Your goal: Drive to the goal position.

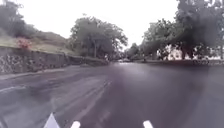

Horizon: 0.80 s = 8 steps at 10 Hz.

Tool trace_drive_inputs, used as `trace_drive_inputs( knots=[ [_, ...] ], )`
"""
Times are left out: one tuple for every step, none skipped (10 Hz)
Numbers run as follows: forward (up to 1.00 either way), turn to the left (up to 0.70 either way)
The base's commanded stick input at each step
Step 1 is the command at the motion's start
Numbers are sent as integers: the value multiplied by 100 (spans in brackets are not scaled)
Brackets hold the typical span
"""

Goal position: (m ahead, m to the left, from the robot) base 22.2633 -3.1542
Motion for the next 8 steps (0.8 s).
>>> trace_drive_inputs(
  knots=[
    [70,0],
    [70,0],
    [70,0],
    [70,0],
    [70,0],
    [70,0],
    [70,0],
    [70,0]
  ],
)
